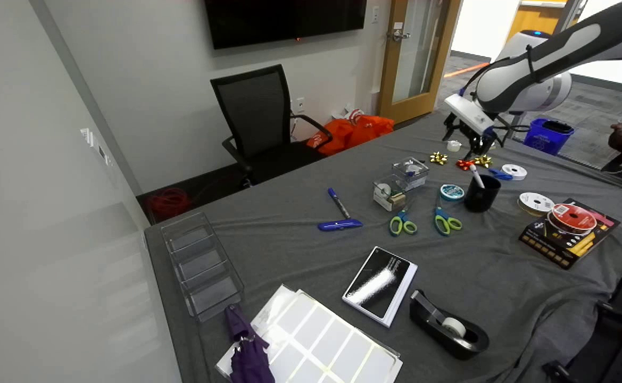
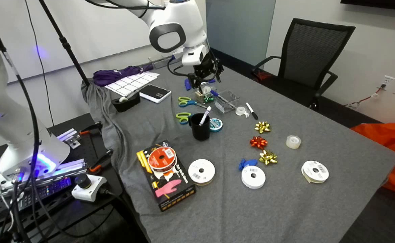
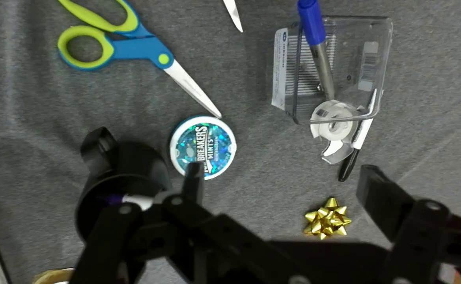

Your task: Remove the markers from the black cup, put them inside the clear bowl on the right and move it to the front

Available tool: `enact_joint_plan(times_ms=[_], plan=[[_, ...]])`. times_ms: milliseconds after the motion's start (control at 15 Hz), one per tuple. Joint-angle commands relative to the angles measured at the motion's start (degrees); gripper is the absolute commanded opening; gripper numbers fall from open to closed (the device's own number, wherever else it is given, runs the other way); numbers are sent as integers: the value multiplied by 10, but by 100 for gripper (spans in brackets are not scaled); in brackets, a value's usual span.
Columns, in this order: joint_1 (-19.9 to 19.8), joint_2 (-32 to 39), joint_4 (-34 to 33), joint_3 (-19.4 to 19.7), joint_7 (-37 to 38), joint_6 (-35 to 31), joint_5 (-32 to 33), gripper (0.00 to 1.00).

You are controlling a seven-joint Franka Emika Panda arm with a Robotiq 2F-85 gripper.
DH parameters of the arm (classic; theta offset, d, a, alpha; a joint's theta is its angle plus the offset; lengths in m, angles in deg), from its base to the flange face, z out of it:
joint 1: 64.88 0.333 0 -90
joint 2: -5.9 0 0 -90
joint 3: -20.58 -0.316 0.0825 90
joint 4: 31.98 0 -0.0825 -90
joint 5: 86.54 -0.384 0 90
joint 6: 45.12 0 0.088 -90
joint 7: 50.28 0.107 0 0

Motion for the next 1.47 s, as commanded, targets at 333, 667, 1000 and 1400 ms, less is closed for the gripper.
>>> enact_joint_plan(times_ms=[333, 667, 1000, 1400], plan=[[-11, -47, 45, 12, 4, 43, 11, 100], [-21, -37, 38, 7, 11, 54, -16, 100], [-46, -9, 19, 12, 59, 77, -77, 100], [-76, -3, 14, 10, 172, 111, -140, 100]])
